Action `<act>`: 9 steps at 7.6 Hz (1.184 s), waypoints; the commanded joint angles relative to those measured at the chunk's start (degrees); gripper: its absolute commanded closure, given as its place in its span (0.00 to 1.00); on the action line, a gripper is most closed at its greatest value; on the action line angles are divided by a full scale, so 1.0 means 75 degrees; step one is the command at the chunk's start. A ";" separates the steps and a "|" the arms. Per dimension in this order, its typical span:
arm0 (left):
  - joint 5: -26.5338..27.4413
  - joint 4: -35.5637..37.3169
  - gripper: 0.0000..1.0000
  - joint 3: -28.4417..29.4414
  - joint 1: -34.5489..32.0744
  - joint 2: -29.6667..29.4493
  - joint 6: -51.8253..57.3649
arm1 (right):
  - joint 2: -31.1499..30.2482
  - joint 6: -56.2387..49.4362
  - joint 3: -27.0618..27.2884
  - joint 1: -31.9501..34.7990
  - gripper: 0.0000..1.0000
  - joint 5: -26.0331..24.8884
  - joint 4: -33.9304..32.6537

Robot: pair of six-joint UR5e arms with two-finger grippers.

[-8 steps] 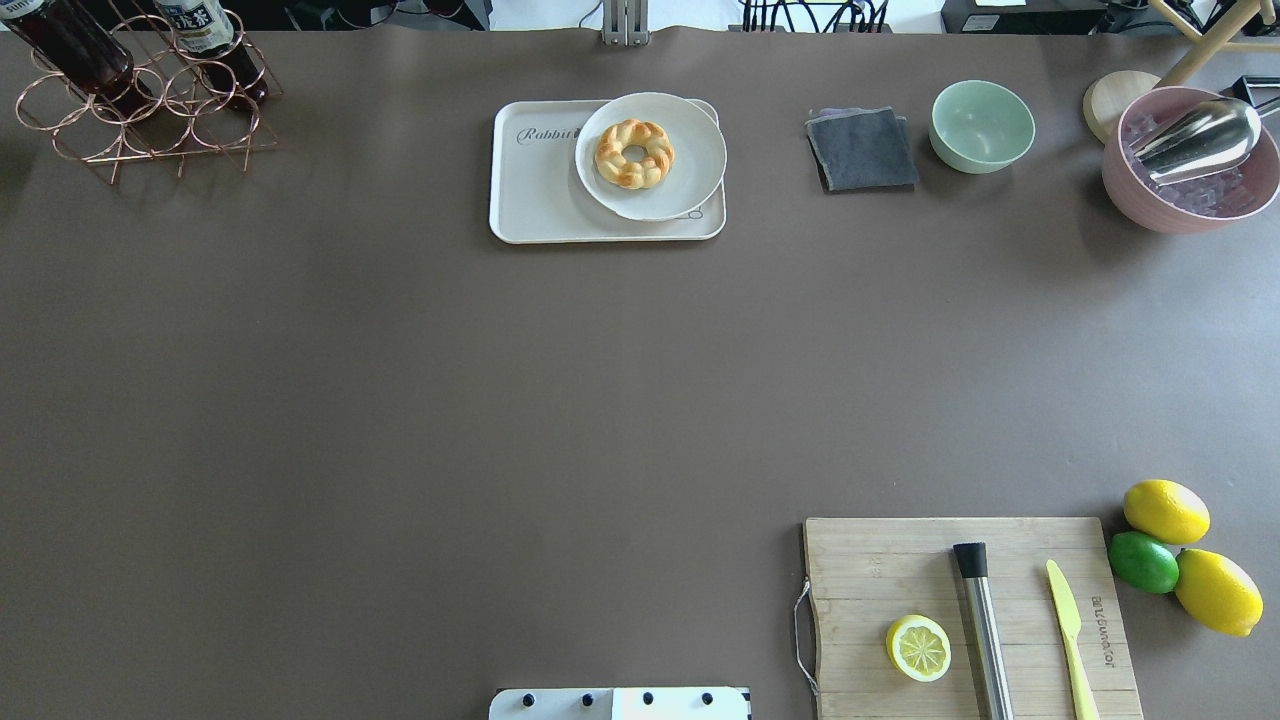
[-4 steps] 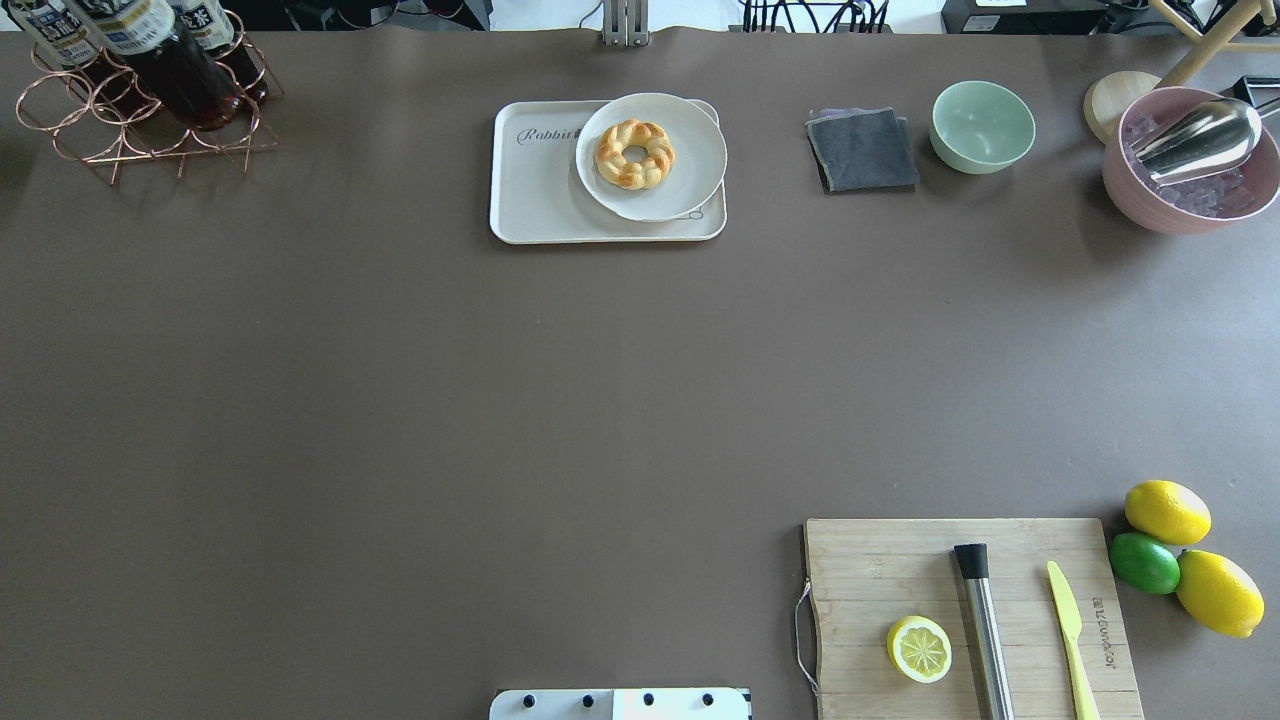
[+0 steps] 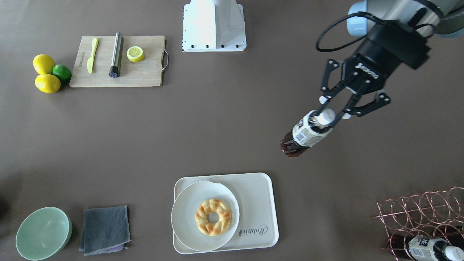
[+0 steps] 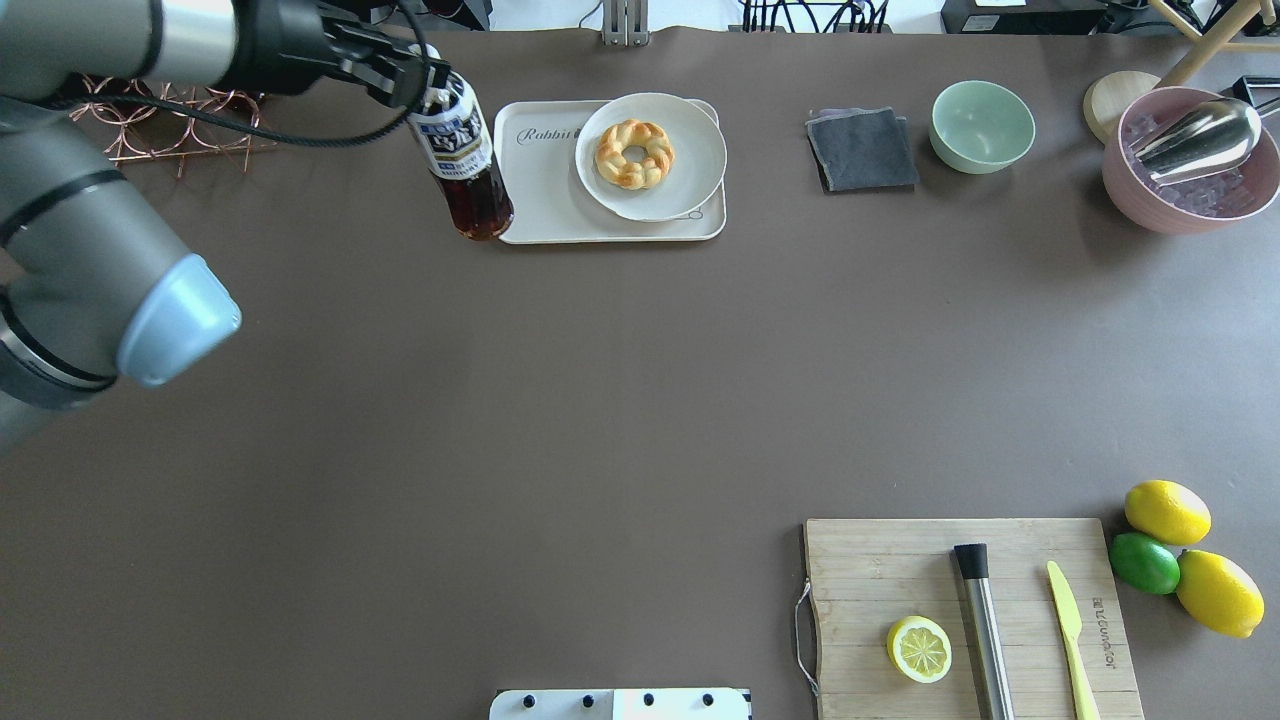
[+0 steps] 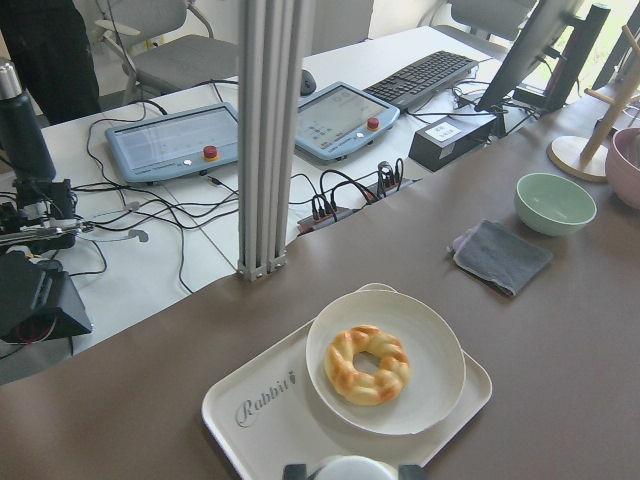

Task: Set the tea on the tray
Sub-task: 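Lift a tea bottle out of the copper rack with the left gripper, then carry the tea bottle toward the table center and lower it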

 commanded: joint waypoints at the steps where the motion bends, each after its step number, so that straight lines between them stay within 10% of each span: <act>1: 0.2228 0.0536 1.00 0.0023 0.2413 -0.0536 0.0083 | 0.0000 -0.0006 0.0016 0.0000 0.00 0.0113 0.0006; 9: 0.3360 0.0466 1.00 -0.0047 0.3664 -0.0303 0.0130 | 0.0024 0.0006 0.0016 0.0000 0.00 0.0184 0.0006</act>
